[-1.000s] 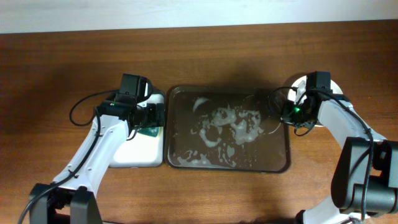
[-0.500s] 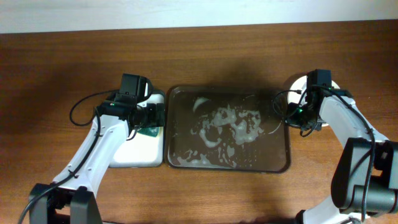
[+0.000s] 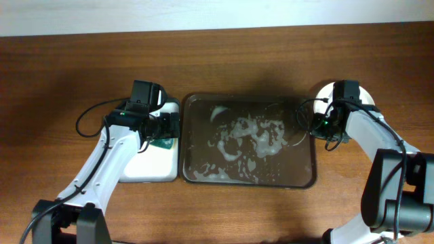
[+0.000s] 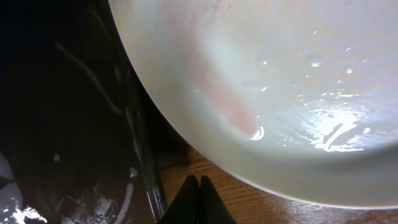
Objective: Clean dirty plates on tray and stack at the side
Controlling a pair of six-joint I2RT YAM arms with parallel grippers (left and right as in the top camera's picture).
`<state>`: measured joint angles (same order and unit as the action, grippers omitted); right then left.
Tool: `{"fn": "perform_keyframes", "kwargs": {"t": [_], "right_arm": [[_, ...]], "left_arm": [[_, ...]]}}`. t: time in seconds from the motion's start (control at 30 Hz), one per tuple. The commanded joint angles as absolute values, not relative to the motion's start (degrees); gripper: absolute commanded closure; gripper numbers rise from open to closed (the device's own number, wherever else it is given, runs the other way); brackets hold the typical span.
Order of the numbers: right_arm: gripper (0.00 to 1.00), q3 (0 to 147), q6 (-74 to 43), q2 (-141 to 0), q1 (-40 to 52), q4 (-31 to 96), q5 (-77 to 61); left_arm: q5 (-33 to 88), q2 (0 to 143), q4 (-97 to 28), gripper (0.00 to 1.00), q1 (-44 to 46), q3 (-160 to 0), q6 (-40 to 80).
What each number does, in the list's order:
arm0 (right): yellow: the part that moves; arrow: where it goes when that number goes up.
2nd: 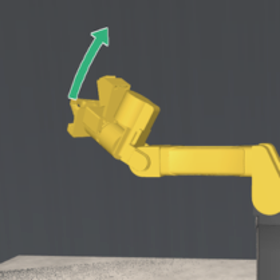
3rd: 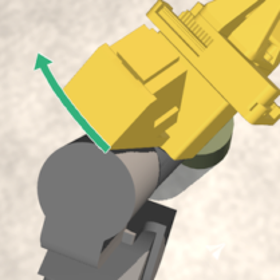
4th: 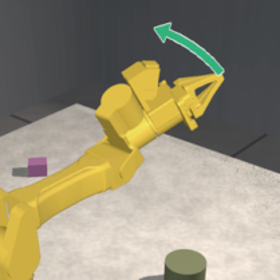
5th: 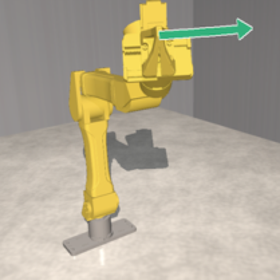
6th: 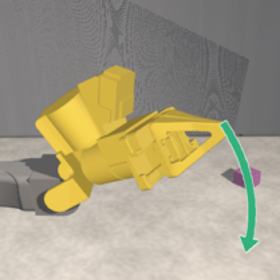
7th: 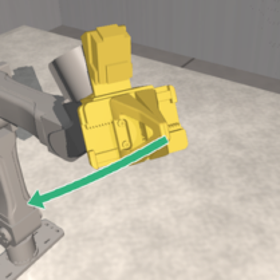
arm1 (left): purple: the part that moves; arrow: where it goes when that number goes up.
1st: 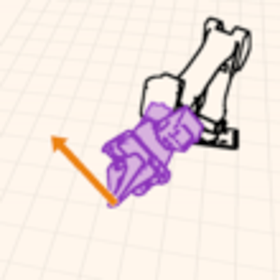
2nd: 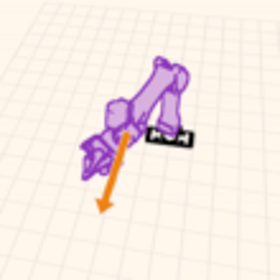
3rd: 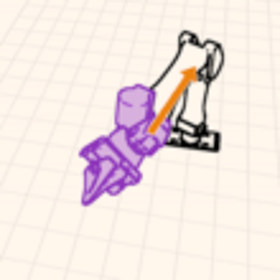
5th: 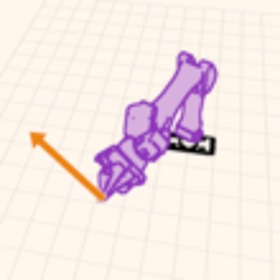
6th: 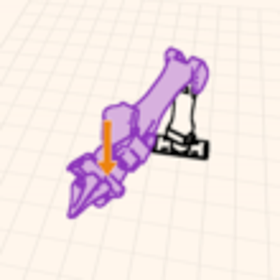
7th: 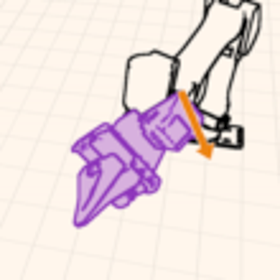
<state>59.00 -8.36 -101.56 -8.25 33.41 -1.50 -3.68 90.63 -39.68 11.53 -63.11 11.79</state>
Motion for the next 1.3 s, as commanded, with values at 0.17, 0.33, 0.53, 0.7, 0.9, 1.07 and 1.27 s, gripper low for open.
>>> {"fn": "perform_keyframes", "kwargs": {"t": [0.17,0.33,0.53,0.7,0.9,1.07,1.27], "right_arm": [[0.96,57.6,-7.3,-101.6,-7.9,27.8,-11.7],[0.95,57.6,-7.3,-101.6,-7.9,27.2,-11.6],[0.9,57.9,-7.2,-101.6,-7.9,27.3,-12.6],[0.84,61.9,-6.1,-99.6,-7.7,30.5,-14.8],[0.74,70.4,-3.2,-96.4,-3.8,39.9,-15.0],[0.74,77.2,1.5,-96.1,1.3,50.9,-15.4],[0.01,79.9,0.6,-93.4,3.0,60.7,-15.4]], "left_arm": [[-3.9,90.3,-39.7,0.0,11.2,-63.8,12.1],[-3.9,90.3,-39.7,0.0,11.2,-63.8,12.1],[-3.9,90.3,-39.7,0.0,11.2,-63.8,12.1],[-3.9,90.3,-39.0,0.0,11.2,-63.8,12.1],[-3.9,90.3,-34.5,0.0,11.2,-63.8,12.1],[-3.9,90.3,-37.1,0.0,11.2,-66.5,12.1],[-2.7,89.7,-50.3,0.0,11.2,-71.8,12.1]]}}
